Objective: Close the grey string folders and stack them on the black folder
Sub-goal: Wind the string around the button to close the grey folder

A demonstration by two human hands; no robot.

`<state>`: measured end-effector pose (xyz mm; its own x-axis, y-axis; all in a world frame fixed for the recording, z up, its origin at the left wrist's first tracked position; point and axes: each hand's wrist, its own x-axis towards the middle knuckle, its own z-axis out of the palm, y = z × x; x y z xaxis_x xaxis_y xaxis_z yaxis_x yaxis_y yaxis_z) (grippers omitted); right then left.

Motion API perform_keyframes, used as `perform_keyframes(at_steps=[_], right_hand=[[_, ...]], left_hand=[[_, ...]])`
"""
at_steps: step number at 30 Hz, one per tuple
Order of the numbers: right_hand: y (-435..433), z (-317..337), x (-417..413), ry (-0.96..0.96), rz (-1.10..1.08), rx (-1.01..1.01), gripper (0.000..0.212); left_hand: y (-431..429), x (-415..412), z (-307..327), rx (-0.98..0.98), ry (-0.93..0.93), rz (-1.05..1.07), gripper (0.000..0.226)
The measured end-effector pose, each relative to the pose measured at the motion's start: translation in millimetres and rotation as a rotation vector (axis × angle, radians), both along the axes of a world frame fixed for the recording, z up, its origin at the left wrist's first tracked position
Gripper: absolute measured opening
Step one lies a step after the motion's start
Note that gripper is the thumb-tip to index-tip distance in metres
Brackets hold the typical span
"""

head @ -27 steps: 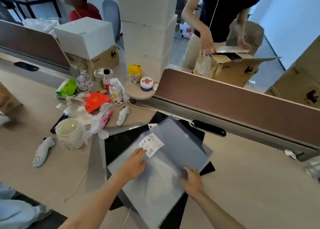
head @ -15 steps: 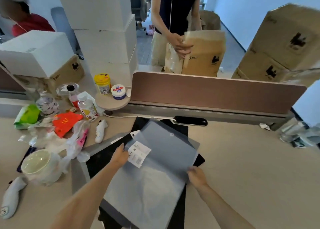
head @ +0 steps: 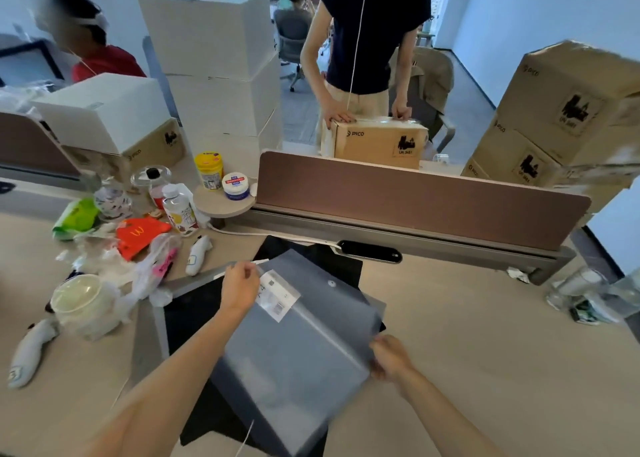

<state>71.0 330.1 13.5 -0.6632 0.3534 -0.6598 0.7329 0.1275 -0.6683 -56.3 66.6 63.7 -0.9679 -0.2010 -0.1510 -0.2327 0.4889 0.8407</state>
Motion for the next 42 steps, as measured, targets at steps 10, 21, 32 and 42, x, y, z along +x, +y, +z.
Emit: perform_keyframes(at_steps=[10, 21, 32, 42], right_hand=[[46.1, 40.9, 9.5, 0.029, 0.379, 0.167, 0.019], [87.4, 74.6, 37.0, -0.003, 0.341, 0.100, 0.017], [90.0, 64.5, 43.9, 0.029, 0.154, -0.076, 0.012], [40.9, 8.5, 37.4, -0.115, 0.322, -0.060, 0.028]], left_hand=[[86.6, 44.7, 89.4, 0.159, 0.332, 0.018, 0.020], [154.9, 58.2, 123.3, 0.549, 0.428, -0.065, 0.017], [115.1, 42.9, 66.8, 0.983, 0.100, -0.095, 0.019], [81.5, 80.9, -82.1, 0.621, -0.450, 0.317, 0.027]])
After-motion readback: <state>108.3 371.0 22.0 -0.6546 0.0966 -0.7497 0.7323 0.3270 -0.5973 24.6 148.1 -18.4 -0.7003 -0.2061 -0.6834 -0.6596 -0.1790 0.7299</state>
